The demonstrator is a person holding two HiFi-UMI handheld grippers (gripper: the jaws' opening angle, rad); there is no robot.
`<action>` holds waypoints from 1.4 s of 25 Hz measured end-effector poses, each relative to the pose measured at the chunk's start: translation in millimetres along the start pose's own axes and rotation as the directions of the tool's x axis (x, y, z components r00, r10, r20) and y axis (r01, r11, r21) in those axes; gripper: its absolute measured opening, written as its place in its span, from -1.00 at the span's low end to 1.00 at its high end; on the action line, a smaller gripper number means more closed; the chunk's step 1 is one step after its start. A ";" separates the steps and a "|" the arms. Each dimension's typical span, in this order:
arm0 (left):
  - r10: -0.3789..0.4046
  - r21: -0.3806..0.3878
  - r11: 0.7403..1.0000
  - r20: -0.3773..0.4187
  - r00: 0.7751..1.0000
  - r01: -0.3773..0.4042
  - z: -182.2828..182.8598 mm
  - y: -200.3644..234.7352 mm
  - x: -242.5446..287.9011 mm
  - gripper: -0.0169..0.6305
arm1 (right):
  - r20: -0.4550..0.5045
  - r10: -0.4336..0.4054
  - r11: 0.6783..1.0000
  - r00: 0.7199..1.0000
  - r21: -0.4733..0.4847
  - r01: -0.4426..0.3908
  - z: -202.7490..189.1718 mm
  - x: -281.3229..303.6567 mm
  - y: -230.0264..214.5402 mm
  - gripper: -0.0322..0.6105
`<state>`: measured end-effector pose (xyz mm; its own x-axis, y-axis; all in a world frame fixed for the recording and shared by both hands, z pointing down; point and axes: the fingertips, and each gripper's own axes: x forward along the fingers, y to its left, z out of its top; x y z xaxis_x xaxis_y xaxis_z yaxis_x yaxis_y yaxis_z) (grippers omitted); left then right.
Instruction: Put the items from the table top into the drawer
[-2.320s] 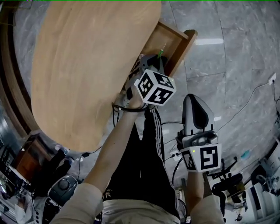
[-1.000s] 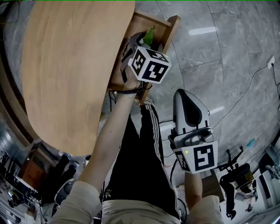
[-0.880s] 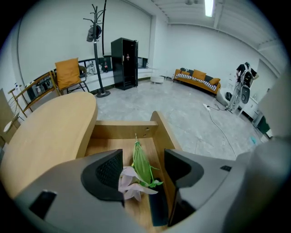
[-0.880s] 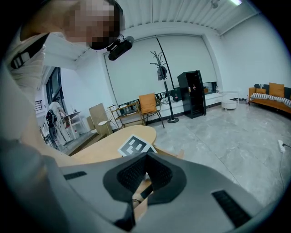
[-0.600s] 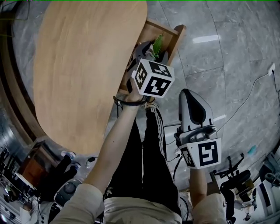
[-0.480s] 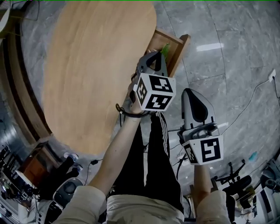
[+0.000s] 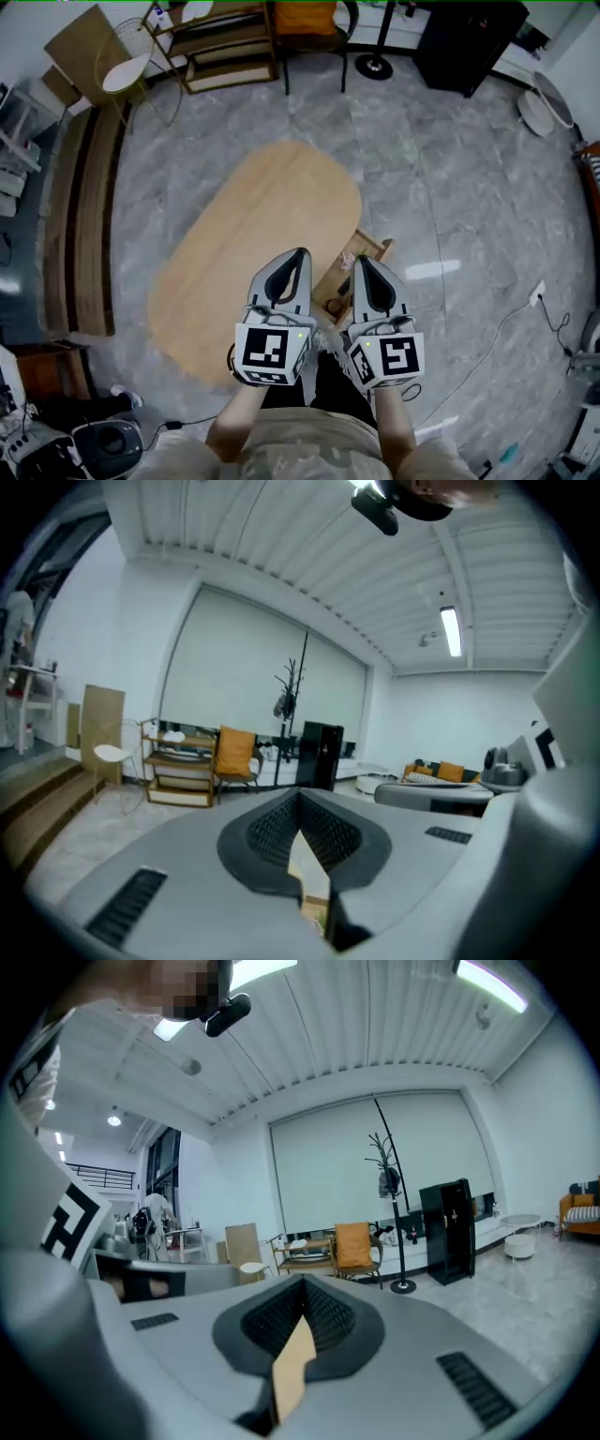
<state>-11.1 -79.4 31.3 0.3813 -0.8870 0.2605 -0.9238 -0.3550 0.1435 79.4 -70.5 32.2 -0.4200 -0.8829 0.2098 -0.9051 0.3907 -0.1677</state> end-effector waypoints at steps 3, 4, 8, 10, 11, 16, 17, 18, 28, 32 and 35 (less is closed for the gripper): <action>0.136 0.010 0.990 0.096 0.986 -0.137 65.2 35.3 -58.0 -0.93 | 0.009 0.036 0.998 0.999 -0.054 -0.036 47.0 -6.4 50.2 -0.88; 0.165 0.000 0.986 0.123 0.979 -0.166 80.5 45.4 -77.2 -0.93 | 0.009 0.047 0.997 0.999 -0.066 -0.046 57.2 -9.8 67.0 -0.88; 0.249 -0.013 0.968 0.196 0.948 -0.251 113.4 79.4 -144.3 -0.93 | 0.018 0.125 0.989 0.992 -0.076 -0.123 80.1 -18.3 132.8 -0.88; 0.293 -0.018 0.955 0.210 0.933 -0.295 115.3 91.3 -169.6 -0.93 | 0.026 0.178 0.979 0.984 -0.104 -0.174 86.1 -19.8 160.2 -0.88; 0.309 -0.029 0.950 0.215 0.927 -0.310 115.5 95.4 -178.9 -0.92 | 0.032 0.201 0.974 0.979 -0.119 -0.195 89.5 -20.0 170.7 -0.88; 0.356 -0.057 0.934 0.223 0.907 -0.353 111.1 104.6 -205.1 -0.93 | 0.029 0.275 0.952 0.961 -0.145 -0.269 91.1 -21.3 198.4 -0.88; 0.360 -0.056 0.932 0.223 0.906 -0.357 110.4 106.3 -207.7 -0.92 | 0.022 0.287 0.948 0.958 -0.150 -0.281 89.4 -20.7 202.2 -0.88; 0.363 -0.056 0.931 0.224 0.904 -0.360 110.5 108.3 -209.3 -0.92 | 0.015 0.296 0.944 0.955 -0.156 -0.290 88.3 -19.3 205.4 -0.88; 0.394 -0.049 0.918 0.234 0.889 -0.394 109.9 118.1 -212.2 -0.93 | 0.025 0.340 0.926 0.940 -0.181 -0.330 91.0 -8.5 217.1 -0.88; 0.393 -0.047 0.918 0.235 0.889 -0.393 107.9 116.4 -211.3 -0.92 | 0.029 0.345 0.923 0.938 -0.192 -0.334 89.4 -9.0 217.5 -0.88; 0.396 -0.060 0.917 0.234 0.888 -0.394 106.0 118.5 -212.8 -0.92 | 0.035 0.359 0.915 0.933 -0.213 -0.344 89.2 -9.3 223.3 -0.88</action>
<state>-205.5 36.0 -108.3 -0.0358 -0.9973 0.0647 -0.9954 0.0413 0.0862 -113.0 1.7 -93.2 -0.7141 -0.6926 0.1023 -0.6976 0.7162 -0.0205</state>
